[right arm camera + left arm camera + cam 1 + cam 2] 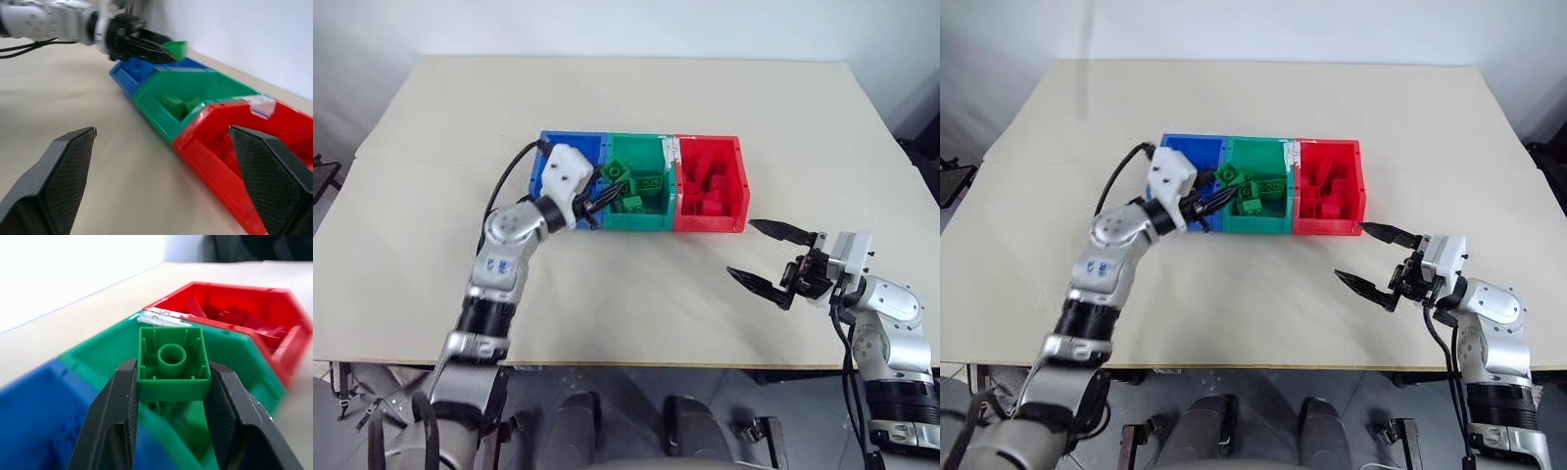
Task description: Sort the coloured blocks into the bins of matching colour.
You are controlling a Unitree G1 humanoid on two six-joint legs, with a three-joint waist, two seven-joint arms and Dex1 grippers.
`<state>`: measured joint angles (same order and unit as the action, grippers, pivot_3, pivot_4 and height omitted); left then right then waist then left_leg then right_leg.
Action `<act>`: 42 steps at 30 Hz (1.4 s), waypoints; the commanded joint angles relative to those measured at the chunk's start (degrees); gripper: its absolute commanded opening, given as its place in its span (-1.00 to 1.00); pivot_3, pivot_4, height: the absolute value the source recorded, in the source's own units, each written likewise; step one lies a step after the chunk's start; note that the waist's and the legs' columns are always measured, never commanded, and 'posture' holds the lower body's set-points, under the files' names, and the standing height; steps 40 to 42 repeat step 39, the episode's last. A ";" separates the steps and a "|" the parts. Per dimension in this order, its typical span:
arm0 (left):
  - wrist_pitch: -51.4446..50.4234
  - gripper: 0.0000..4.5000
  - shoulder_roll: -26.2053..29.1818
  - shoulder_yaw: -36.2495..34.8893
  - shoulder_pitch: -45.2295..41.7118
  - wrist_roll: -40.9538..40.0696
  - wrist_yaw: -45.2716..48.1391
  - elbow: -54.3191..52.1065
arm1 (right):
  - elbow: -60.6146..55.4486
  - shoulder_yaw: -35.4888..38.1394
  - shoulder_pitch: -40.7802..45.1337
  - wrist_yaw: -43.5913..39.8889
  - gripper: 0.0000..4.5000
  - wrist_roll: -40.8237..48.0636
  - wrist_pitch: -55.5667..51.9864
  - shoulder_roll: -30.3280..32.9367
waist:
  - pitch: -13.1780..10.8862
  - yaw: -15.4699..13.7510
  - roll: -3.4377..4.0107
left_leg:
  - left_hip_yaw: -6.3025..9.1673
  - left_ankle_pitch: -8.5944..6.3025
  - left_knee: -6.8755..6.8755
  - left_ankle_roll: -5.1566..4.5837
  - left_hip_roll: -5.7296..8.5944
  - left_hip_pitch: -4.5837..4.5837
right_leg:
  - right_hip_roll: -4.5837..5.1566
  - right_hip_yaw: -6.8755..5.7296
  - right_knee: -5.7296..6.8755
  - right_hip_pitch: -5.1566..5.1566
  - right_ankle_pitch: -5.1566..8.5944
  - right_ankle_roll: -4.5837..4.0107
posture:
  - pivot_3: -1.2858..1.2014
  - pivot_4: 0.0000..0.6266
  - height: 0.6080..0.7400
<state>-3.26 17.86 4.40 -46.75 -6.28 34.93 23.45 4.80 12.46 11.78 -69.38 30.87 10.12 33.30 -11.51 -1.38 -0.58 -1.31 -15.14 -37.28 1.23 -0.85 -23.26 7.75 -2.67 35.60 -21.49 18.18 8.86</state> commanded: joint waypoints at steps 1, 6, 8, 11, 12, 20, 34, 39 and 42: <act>6.04 -0.34 -1.41 0.78 -5.25 1.13 2.77 8.87 | -3.03 2.12 -1.23 1.75 1.00 0.70 1.25 -0.02 | 0.00 0.11 0.00 | -0.02 0.00 0.06 0.00 -0.01 0.00 | -0.01 0.00 -0.06 -0.01 0.00 0.00 | 0.03 -0.52 1.00; 8.18 0.11 -3.58 0.06 -9.21 0.57 4.42 16.11 | -5.27 2.31 -3.82 3.92 1.00 0.56 1.62 -0.80 | -0.01 -0.02 -0.02 | -0.06 0.00 0.13 0.00 -0.02 0.01 | -0.02 0.00 -0.09 -0.04 0.00 0.00 | 0.03 -0.52 1.00; 9.58 0.40 -3.33 -0.48 -8.51 0.33 4.80 15.25 | -5.86 2.37 -4.43 4.66 1.00 0.58 1.72 -1.00 | -0.01 0.00 -0.02 | -0.06 0.00 0.08 0.00 -0.02 0.00 | -0.02 0.00 -0.08 -0.03 0.00 0.01 | 0.03 -0.52 1.00; 11.00 0.80 -2.08 -1.39 -5.91 -0.74 6.83 11.60 | -6.33 2.29 -4.94 5.07 1.00 0.68 1.88 -1.00 | -0.01 0.07 -0.02 | -0.07 0.00 0.06 0.00 -0.03 0.00 | -0.02 0.00 -0.06 -0.03 0.00 0.01 | 0.03 -0.52 1.00; 11.55 0.80 -0.99 -1.97 -4.02 -1.65 8.50 9.31 | -6.34 2.21 -4.95 5.05 1.00 0.74 1.87 -0.95 | -0.01 0.18 -0.01 | -0.07 0.00 0.07 0.01 -0.04 0.00 | -0.02 0.00 -0.06 -0.03 0.00 0.01 | 0.03 -0.52 1.00; 10.09 0.80 15.87 -9.09 17.96 -11.47 23.26 -13.76 | -2.37 1.00 -1.18 0.26 1.00 1.19 0.68 1.12 | -0.02 1.50 0.00 | -0.09 -0.01 0.15 0.06 -0.17 0.04 | -0.10 0.01 -0.04 -0.08 0.02 -0.04 | 0.03 -0.52 1.00; 4.53 0.80 21.17 -25.77 50.21 -15.60 15.54 -30.28 | 9.61 -1.59 7.39 -9.11 1.00 -0.31 2.27 1.60 | -0.02 1.02 0.02 | -0.01 -0.11 0.10 -0.07 -0.15 0.08 | 0.03 0.03 -0.11 -0.03 0.03 -0.07 | 0.03 -0.52 1.00; 5.11 0.80 20.17 -25.31 49.00 -15.19 13.13 -30.57 | 12.59 -1.58 9.13 -9.89 1.00 -0.78 3.08 1.63 | -0.02 1.30 0.02 | -0.02 -0.11 0.12 -0.04 -0.15 0.11 | 0.03 0.04 -0.08 -0.04 0.00 -0.11 | 0.03 -0.52 1.00; 5.11 0.80 20.17 -25.31 49.00 -15.19 13.13 -30.57 | 12.59 -1.58 9.13 -9.89 1.00 -0.78 3.08 1.63 | -0.02 1.30 0.02 | -0.02 -0.11 0.12 -0.04 -0.15 0.11 | 0.03 0.04 -0.08 -0.04 0.00 -0.11 | 0.03 -0.52 1.00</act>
